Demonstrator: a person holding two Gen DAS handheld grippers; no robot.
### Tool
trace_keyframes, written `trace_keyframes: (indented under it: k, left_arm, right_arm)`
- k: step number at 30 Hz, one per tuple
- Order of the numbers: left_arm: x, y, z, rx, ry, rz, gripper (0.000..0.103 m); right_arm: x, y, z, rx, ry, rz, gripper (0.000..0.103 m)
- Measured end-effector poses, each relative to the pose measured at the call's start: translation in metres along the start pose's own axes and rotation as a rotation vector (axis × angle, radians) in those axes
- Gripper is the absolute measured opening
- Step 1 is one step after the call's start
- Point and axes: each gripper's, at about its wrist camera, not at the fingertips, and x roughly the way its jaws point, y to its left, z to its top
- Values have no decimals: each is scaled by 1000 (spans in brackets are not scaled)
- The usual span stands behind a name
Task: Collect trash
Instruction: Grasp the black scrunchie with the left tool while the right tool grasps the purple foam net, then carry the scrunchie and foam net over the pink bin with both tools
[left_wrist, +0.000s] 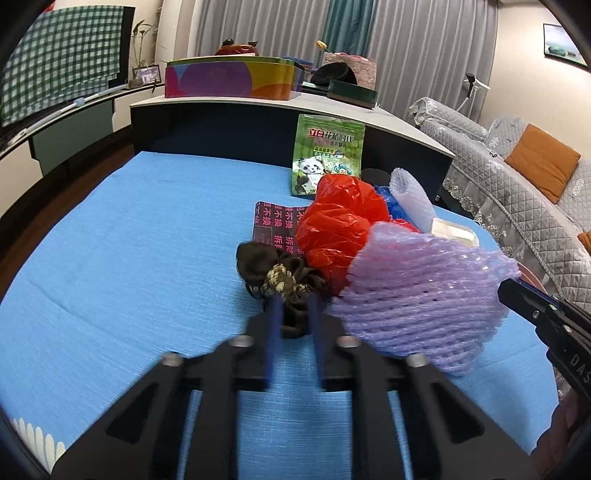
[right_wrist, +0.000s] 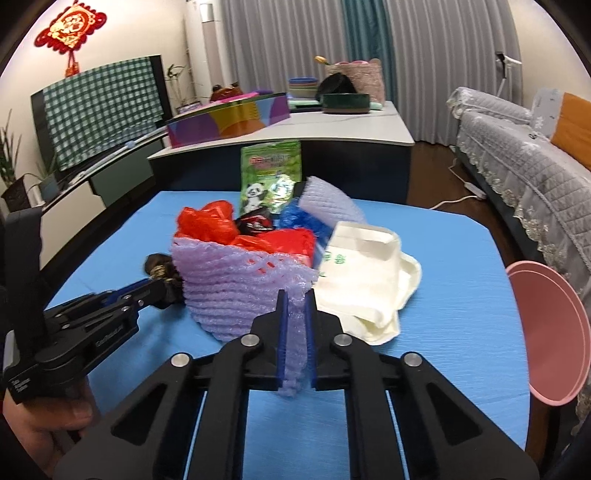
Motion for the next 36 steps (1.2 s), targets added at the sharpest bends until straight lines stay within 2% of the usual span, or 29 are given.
trace_keyframes:
  k: [12, 21, 30, 36]
  left_arm:
    - [-33, 6, 7, -4, -90, 36, 5]
    - [-64, 7, 7, -1, -149, 24, 5]
    - [-93, -4, 14, 27, -222, -26, 5]
    - [-102, -20, 14, 79, -239, -78, 5]
  right_arm:
    - [-48, 8, 14, -18, -148, 8, 7]
    - [-85, 8, 14, -29, -234, -69, 7]
    - [-112, -5, 11, -4, -277, -145, 7]
    - [-127, -15, 12, 22, -300, -184, 7]
